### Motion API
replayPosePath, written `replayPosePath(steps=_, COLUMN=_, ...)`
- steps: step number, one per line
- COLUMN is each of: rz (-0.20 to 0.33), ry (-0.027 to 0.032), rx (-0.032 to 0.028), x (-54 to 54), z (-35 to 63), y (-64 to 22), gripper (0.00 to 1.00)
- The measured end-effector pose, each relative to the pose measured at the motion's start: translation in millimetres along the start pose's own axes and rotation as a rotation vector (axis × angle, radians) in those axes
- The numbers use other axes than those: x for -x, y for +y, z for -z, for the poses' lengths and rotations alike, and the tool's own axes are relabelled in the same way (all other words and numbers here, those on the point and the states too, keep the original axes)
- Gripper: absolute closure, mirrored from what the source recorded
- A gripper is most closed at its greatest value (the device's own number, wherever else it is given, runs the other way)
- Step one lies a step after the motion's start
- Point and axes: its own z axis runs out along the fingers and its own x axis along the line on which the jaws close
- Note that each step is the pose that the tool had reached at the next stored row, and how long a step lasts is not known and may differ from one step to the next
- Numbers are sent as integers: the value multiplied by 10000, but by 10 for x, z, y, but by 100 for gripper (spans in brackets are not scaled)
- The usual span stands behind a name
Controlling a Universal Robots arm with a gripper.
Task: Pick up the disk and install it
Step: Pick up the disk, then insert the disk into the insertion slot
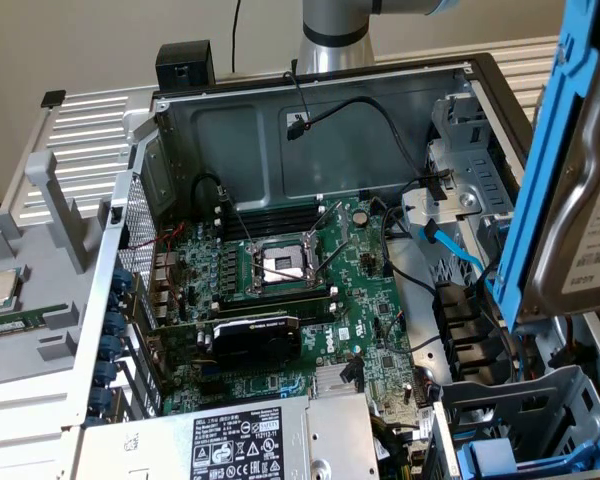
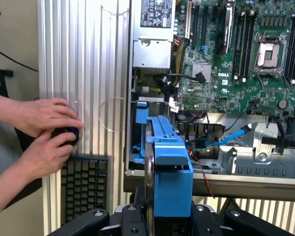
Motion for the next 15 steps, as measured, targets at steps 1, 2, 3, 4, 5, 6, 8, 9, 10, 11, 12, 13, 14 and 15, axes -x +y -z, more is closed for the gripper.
replayPosePath(steps=1, rz=-66, ry=-25, rx=0, x=0, z=-1, y=-1, gripper=63)
replayPosePath(steps=2, rz=-155, ry=-41, rx=-1, x=0, z=-1, y=0, gripper=63)
replayPosePath(steps=3, rz=-257, ry=-64, rx=-2, x=0, z=-2, y=0, gripper=63)
replayPosePath(steps=4, rz=-364, ry=-90, rx=-6, x=0, z=-4, y=0, gripper=63)
replayPosePath(steps=5, rz=-463, ry=-124, rx=-7, x=0, z=-5, y=-1, gripper=63)
replayPosePath(steps=6, rz=-569, ry=-167, rx=-13, x=1, z=-5, y=-1, gripper=63)
replayPosePath(steps=8, rz=-686, ry=-249, rx=-20, x=1, z=-5, y=0, gripper=63)
replayPosePath(steps=9, rz=-687, ry=-253, rx=-21, x=1, z=-6, y=-1, gripper=63)
replayPosePath(steps=10, rz=-688, ry=-257, rx=-21, x=1, z=-6, y=-1, gripper=63)
replayPosePath(steps=11, rz=-691, ry=-279, rx=-20, x=1, z=-6, y=-1, gripper=63)
replayPosePath(steps=12, rz=-694, ry=-301, rx=-21, x=1, z=-6, y=-1, gripper=63)
replayPosePath(steps=13, rz=-694, ry=-303, rx=-21, x=1, z=-6, y=-1, gripper=63)
replayPosePath(steps=14, rz=-695, ry=-307, rx=-20, x=1, z=-6, y=-1, gripper=63)
replayPosePath(steps=15, rz=-696, ry=-313, rx=-21, x=1, z=-5, y=-1, gripper=63)
